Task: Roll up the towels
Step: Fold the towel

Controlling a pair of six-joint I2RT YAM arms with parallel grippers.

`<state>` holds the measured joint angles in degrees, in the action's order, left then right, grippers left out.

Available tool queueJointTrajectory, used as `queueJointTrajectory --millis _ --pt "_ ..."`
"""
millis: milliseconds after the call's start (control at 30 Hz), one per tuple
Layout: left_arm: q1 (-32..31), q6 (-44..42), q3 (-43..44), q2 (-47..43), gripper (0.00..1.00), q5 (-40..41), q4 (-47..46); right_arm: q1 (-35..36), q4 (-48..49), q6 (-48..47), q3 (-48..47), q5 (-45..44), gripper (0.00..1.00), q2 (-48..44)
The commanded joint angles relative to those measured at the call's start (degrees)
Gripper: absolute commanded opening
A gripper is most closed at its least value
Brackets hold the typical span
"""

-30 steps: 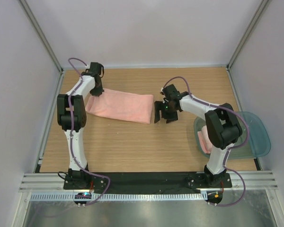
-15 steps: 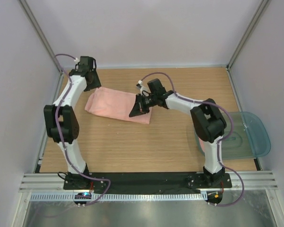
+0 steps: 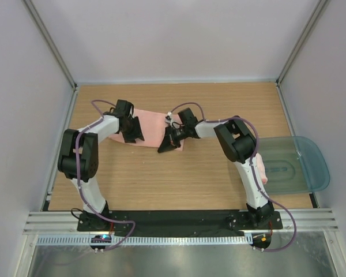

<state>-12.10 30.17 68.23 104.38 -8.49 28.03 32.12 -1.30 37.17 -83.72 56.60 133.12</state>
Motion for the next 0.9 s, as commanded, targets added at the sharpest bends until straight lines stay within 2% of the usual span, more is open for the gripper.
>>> queueJointTrajectory --millis 0,233,533,800,867 --pt "0.41 1.12 4.1 1.87 0.46 4.35 -1.33 -2.06 6.04 0.71 0.66 0.79 0.01 0.21" --pt "2.17 -0.29 12.53 7.06 0.46 12.44 3.95 -6.8 12.46 2.73 13.48 -1.31 0.01 -0.23" --pt "5.59 -5.21 19.13 11.19 0.47 18.33 9.41 -7.77 17.91 6.96 20.34 -4.3 0.01 2.06" --pt "7.79 -3.28 19.66 12.52 0.45 19.83 10.11 -7.77 4.39 -0.25 21.24 -9.48 0.01 -6.81" --pt "7.7 -2.58 19.49 10.07 0.45 19.48 10.37 -7.42 1.66 -1.65 19.57 -9.93 0.05 -10.94"
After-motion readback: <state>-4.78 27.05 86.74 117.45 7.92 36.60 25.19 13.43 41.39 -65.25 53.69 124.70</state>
